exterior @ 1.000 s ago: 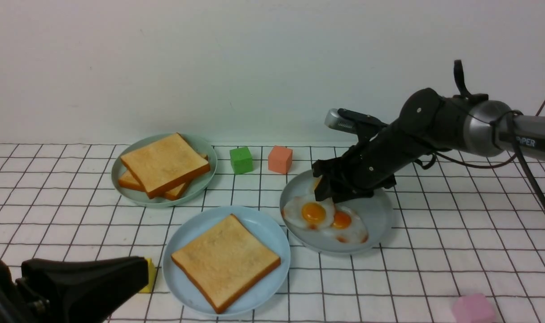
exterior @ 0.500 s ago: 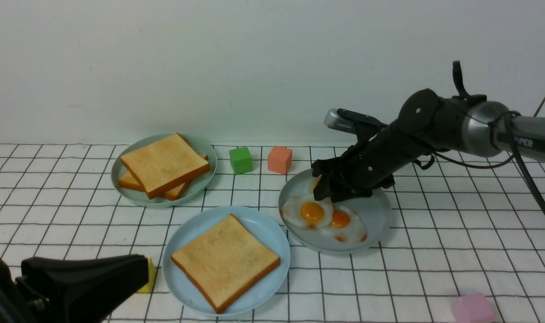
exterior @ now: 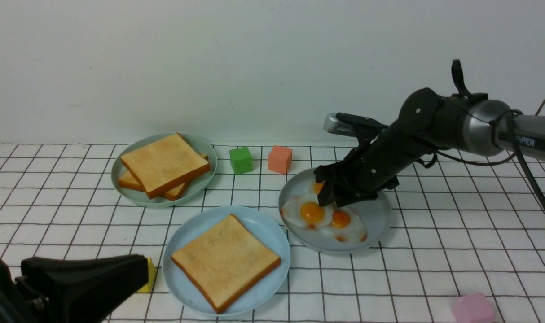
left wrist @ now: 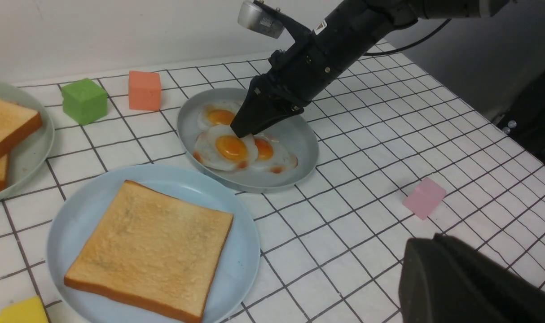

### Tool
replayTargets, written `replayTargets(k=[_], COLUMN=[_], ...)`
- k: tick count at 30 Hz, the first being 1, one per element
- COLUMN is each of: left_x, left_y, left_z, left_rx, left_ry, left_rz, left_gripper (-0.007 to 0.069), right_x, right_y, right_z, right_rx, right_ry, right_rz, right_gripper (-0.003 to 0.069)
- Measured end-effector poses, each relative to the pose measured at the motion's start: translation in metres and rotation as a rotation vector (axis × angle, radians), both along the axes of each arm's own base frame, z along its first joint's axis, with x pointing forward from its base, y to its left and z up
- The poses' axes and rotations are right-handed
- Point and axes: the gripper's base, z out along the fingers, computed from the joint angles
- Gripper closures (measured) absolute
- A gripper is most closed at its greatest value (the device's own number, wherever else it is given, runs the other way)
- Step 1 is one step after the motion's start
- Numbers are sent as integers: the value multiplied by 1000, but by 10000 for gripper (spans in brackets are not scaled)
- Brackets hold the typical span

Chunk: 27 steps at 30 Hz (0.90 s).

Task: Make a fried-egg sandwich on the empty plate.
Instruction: Use the right arm to grab a fried egg

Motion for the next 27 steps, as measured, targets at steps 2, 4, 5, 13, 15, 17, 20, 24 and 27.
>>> replayTargets(k=[2,4,5,13,15,17,20,24,27], left_x=[0,0,0,0,0,0,0,0,0], left_y=[0,0,0,0,0,0,0,0,0], left_z=[0,0,0,0,0,0,0,0,0], left_rx=[0,0,0,0,0,0,0,0,0], left_ry=[0,0,0,0,0,0,0,0,0], left_rz=[0,0,0,0,0,0,0,0,0], left_gripper=[626,624,624,622,620,620,620,620,620], right_x=[0,0,0,1,1,0,0,0,0], right_y=[1,1,1,2,2,2,2,2,3], right_z=[0,0,-1,-1,-1,-1,-1,-1,-1], right_rx=[0,1,0,11,8,6,1,-2,-1], right_ry=[-4,-4,-5,-1,-6,-8,-16,-23,-24], right_rz=[-1,-1,-2,-8,-1,8,24,33,35], right_gripper=[343,343,343,348,370,387,428,487,503])
